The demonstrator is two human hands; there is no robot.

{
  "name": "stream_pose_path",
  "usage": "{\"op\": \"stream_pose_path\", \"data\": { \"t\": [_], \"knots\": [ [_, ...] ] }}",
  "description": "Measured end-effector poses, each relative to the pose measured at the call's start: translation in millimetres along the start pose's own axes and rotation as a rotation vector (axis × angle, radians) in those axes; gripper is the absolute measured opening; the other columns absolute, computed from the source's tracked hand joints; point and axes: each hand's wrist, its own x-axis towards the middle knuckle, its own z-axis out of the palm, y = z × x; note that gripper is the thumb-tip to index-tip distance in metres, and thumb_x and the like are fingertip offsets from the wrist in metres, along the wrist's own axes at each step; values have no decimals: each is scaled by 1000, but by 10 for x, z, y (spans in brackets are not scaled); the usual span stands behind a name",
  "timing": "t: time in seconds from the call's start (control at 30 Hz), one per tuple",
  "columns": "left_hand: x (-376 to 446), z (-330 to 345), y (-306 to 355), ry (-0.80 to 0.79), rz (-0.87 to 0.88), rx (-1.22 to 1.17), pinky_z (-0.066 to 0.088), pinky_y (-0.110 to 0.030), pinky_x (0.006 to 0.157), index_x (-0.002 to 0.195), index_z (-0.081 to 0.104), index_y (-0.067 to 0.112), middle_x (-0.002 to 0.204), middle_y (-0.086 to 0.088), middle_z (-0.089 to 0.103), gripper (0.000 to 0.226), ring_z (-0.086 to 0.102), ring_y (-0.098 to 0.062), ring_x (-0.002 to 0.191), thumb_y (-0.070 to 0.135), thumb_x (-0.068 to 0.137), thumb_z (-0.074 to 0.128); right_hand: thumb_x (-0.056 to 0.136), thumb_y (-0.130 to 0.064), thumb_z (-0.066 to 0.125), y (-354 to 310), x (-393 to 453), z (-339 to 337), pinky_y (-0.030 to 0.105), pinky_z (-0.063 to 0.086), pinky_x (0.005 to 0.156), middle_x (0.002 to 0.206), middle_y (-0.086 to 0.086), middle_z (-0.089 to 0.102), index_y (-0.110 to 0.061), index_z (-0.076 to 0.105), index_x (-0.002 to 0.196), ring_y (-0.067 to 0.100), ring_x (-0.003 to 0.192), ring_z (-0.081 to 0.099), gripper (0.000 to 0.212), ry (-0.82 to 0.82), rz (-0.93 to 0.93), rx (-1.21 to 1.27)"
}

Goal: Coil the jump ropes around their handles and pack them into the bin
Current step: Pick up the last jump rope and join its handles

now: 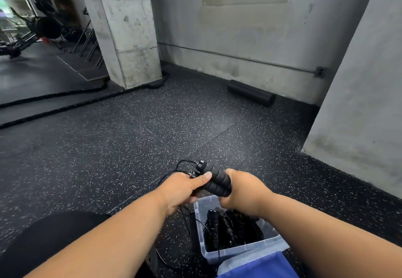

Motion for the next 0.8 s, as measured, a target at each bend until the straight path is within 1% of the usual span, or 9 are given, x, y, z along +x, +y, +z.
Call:
{"op": "stream_pose_path", "data": {
  "t": [0.1, 0.17, 0.23, 0.33, 0.43, 0.53, 0.63, 0.73, 0.8],
  "knots": [
    [-33, -314, 82, 154, 17, 775, 58, -41, 88, 99, 77, 11, 97, -2, 78, 82, 72, -20, 88, 88, 70, 69, 70, -39, 66, 24, 6, -85, 33, 53, 65, 81, -4, 64, -25, 47, 90, 23, 76, 63, 31, 45, -9, -180],
    [-101, -389, 140, 213, 115, 797, 56, -38, 95, 125, 68, 22, 117, 5, 70, 85, 67, -14, 103, 83, 66, 77, 73, -37, 66, 16, -4, -105, 33, 50, 63, 80, -5, 60, -26, 44, 91, 24, 74, 61, 31, 32, -50, -269],
    [-154, -311, 168, 83, 220, 765, 48, -37, 108, 147, 48, 36, 135, 13, 52, 102, 54, -9, 121, 77, 61, 84, 76, -36, 66, -39, -21, -120, 33, 45, 62, 82, -6, 57, -26, 41, 91, 25, 75, 60, 32, 37, -134, -359],
    [-116, -75, 83, -113, 213, 826, 51, -29, 89, 124, 60, 38, 111, 16, 65, 71, 62, -6, 96, 62, 64, 89, 78, -34, 66, -126, -11, -159, 35, 38, 64, 94, -4, 59, -28, 40, 93, 27, 86, 62, 31, 145, -309, -469],
    [-32, 52, -72, -302, 88, 627, 53, -33, 73, 95, 60, 23, 86, 6, 67, 42, 75, -21, 82, 44, 71, 88, 66, -27, 74, -127, 50, -165, 35, 34, 57, 87, -3, 55, -27, 46, 88, 26, 75, 58, 35, 299, -466, -608],
    [-20, 84, -113, -445, -57, 247, 43, -28, 59, 108, 56, 20, 95, -5, 65, 48, 73, -24, 79, 35, 72, 84, 60, -30, 80, -66, 103, -172, 34, 36, 54, 82, -4, 52, -28, 49, 85, 23, 68, 53, 41, 407, -497, -612],
    [-42, 47, -9, -532, -113, -50, 39, -19, 54, 110, 49, 17, 88, -6, 61, 38, 49, -16, 67, 19, 84, 77, 59, -30, 83, -45, 141, -236, 35, 40, 59, 88, -4, 53, -27, 49, 88, 22, 73, 52, 45, 471, -481, -543],
    [-74, 32, 54, -507, -116, -52, 47, -21, 58, 111, 49, 19, 85, -2, 58, 38, 48, -13, 65, 17, 88, 80, 59, -22, 79, -91, 131, -273, 37, 46, 65, 98, -1, 56, -25, 54, 98, 24, 80, 54, 46, 500, -508, -492],
    [-85, 53, 76, -417, -36, -28, 47, -24, 59, 109, 52, 18, 82, 1, 53, 43, 45, -10, 59, 17, 80, 84, 63, -16, 77, -130, 85, -262, 41, 53, 81, 116, 2, 56, -24, 57, 117, 26, 94, 58, 59, 540, -486, -344]
  ]
}}
